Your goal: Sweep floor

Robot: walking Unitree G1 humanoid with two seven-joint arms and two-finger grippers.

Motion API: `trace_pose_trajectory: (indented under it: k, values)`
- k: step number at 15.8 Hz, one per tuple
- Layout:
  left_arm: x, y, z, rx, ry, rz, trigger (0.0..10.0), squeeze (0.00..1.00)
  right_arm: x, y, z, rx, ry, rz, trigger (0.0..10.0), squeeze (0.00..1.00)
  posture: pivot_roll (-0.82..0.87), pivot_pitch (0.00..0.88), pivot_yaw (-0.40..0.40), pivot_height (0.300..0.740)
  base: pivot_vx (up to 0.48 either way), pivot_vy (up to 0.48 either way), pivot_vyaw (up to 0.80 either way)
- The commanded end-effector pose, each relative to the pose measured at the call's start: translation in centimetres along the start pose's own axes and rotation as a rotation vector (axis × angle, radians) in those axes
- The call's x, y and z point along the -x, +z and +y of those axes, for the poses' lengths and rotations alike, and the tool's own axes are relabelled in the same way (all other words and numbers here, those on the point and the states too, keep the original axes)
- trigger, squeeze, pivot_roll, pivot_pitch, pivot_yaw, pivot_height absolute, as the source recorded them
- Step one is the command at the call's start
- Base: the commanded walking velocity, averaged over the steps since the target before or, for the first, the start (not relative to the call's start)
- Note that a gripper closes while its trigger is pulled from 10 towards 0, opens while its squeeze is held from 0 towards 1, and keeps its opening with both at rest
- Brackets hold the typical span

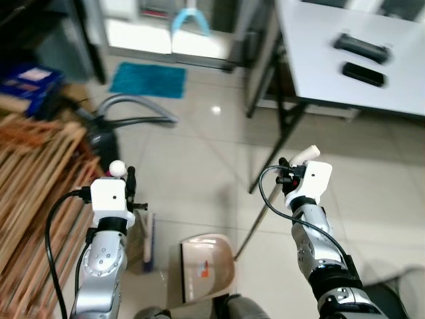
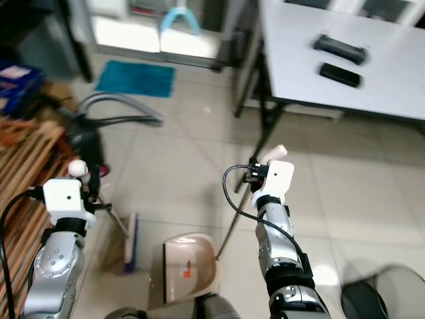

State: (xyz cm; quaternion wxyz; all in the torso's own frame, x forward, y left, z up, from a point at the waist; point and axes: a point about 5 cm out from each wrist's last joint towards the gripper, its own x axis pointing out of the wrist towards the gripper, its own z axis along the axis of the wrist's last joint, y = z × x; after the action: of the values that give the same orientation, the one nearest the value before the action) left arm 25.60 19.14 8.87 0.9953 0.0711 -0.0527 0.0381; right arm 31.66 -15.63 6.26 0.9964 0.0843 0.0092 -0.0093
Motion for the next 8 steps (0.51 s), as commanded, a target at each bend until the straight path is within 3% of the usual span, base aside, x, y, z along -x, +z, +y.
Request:
trace_pose_trajectory:
  k: [1,5,8]
  values:
    - [-0.2,0.0,-0.6,0.011,-0.025,0.007,10.0,0.00,-0.2,0.5,-0.8,-0.003,-0.028,-0.017,10.0,0.00,0.08,0.114,-0.080,0.740,0.000,0.000,-0.80]
    - [-0.9,0.0,-0.9,-0.011,-0.071,0.000,10.0,0.00,-0.7,1.9,-2.0,-0.001,-0.064,-0.070,10.0,0.00,0.07,0.091,-0.058,0.740,0.000,0.000,-0.80]
    - [-1.2,0.1,-2.1,-0.013,-0.137,-0.001,10.0,0.00,-0.1,2.2,-2.2,0.022,-0.061,-0.102,10.0,0.00,0.05,0.074,-0.035,0.740,0.000,0.000,-0.80]
